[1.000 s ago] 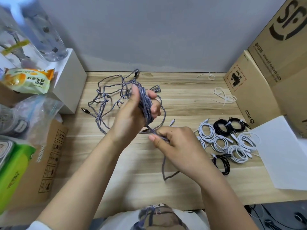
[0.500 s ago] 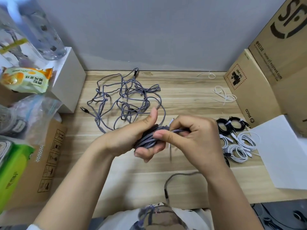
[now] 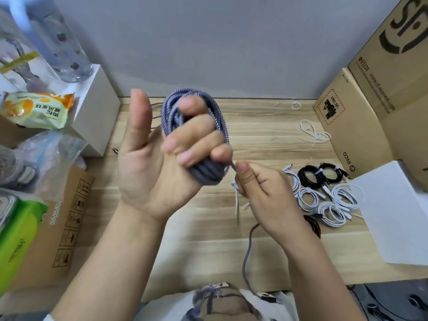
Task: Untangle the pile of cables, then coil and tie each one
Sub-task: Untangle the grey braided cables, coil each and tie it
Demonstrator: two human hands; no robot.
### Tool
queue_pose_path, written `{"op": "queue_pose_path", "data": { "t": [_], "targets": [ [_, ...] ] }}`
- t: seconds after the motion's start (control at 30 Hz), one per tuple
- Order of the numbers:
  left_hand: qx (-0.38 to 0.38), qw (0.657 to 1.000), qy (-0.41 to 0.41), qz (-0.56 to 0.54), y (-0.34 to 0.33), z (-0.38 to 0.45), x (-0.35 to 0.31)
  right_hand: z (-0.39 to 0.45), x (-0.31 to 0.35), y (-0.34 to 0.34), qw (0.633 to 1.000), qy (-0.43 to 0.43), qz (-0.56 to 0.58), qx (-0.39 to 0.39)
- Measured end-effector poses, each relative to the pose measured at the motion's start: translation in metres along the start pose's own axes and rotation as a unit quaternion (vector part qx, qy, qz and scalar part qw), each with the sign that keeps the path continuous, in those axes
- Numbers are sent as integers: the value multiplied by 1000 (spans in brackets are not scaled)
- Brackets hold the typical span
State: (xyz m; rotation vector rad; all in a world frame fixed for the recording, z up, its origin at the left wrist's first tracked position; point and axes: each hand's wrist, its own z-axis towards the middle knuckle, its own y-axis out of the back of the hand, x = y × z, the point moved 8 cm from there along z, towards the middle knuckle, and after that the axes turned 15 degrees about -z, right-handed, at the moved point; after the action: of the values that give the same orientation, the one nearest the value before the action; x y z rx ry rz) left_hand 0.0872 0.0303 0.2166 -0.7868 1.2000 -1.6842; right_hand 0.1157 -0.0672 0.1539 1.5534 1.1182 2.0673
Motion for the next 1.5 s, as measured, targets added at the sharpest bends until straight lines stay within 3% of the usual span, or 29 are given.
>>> {"op": "queue_pose_path", "data": {
  "t": [0.1,0.3,0.43,0.53,0.67,0.8,0.93,1.03,1.17,1.27,1.33,1.5],
  "targets": [
    [-73,987,-79,115,15,5,-12,-6,15,-14,997,26,-48,55],
    [-186,923,-94,323,37,4,-7,-11,21,-8,986,61,-145,50],
    [-241,876,-70,411,48,2,-5,-15,19,-8,981,54,-179,60],
    [-274,820,-63,498,56,-3,-11,-16,19,-3,982,51,-175,51],
    [-284,767,-20,575,63,-8,-10,-16,26,1,978,84,-188,32],
    [-296,672,36,678,67,-13,-10,-17,34,4,974,110,-200,7],
    [-278,652,113,696,78,-16,0,-17,36,7,968,122,-217,-12],
    [-275,659,156,682,84,-20,4,-16,35,9,971,116,-207,-16],
    [-268,697,247,617,92,-34,9,-9,22,30,981,92,-154,-76],
    [-226,791,296,486,88,-43,26,-3,16,34,994,72,-19,-76],
    [-202,859,280,377,80,-40,34,0,12,29,995,43,62,-70],
    [-116,964,203,127,59,-24,27,8,-9,15,991,-10,112,-77]
  ]
}}
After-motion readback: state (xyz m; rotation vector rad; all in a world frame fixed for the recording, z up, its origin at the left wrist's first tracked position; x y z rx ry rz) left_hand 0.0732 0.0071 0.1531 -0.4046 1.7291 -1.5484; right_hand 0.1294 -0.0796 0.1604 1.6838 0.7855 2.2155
